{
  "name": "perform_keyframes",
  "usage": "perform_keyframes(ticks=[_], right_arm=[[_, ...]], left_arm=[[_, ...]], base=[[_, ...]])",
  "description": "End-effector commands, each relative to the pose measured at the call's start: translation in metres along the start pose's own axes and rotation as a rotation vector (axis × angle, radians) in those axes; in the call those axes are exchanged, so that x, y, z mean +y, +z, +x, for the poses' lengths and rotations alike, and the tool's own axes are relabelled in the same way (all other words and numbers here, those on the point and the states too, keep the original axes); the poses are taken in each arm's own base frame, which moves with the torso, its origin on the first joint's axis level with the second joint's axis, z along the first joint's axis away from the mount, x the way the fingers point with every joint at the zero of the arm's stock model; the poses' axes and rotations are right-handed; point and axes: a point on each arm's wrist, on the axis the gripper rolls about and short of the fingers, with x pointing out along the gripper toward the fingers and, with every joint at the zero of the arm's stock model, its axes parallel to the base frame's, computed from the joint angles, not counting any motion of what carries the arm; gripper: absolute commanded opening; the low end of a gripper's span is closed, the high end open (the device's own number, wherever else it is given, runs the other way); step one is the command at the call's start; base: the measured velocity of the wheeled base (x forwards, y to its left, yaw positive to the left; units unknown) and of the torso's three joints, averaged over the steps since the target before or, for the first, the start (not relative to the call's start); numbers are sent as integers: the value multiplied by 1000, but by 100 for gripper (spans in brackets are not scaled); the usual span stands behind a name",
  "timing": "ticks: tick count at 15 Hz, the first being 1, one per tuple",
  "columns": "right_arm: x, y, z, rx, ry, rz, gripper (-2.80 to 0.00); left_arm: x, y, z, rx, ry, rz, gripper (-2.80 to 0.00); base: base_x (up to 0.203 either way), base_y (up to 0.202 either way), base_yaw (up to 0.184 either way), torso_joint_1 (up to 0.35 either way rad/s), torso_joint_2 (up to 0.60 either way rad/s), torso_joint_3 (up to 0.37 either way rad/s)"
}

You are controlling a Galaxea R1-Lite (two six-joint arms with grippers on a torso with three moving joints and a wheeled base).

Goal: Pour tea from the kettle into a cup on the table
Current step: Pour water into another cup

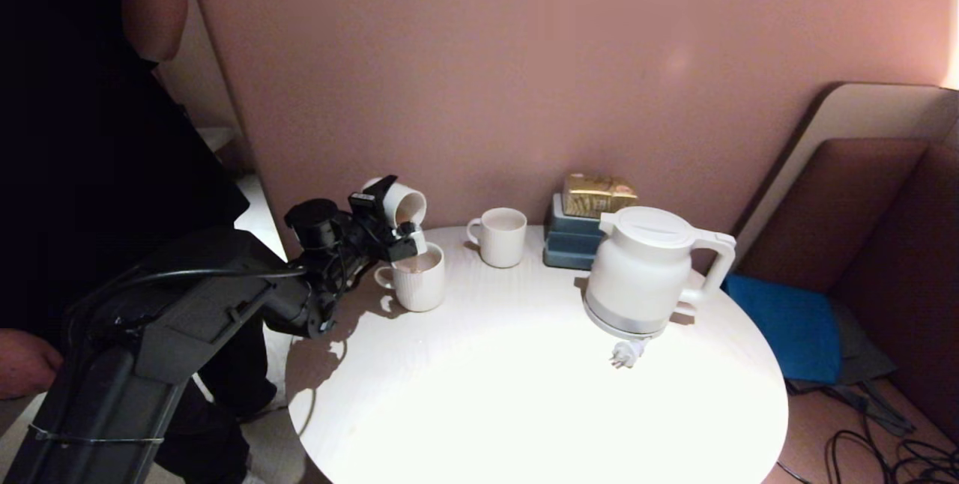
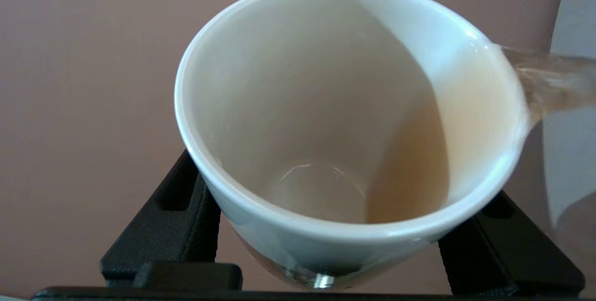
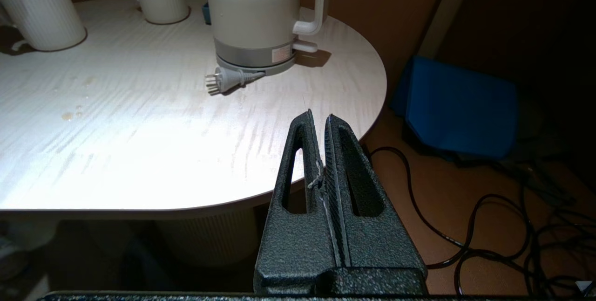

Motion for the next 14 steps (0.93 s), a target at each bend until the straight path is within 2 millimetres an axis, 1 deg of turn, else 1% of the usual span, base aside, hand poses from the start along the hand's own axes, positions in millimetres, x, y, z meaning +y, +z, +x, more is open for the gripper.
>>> perform_keyframes(ticks=[1, 14], right_arm=[[0, 0, 0, 1, 0, 0, -280], [0, 0, 0, 1, -2, 0, -280]], left_arm=[[3, 0, 0, -4, 11, 20, -280], [7, 0, 2, -1, 28, 139, -280]], base=[[0, 0, 0, 0, 0, 0], [0, 0, 0, 0, 0, 0]])
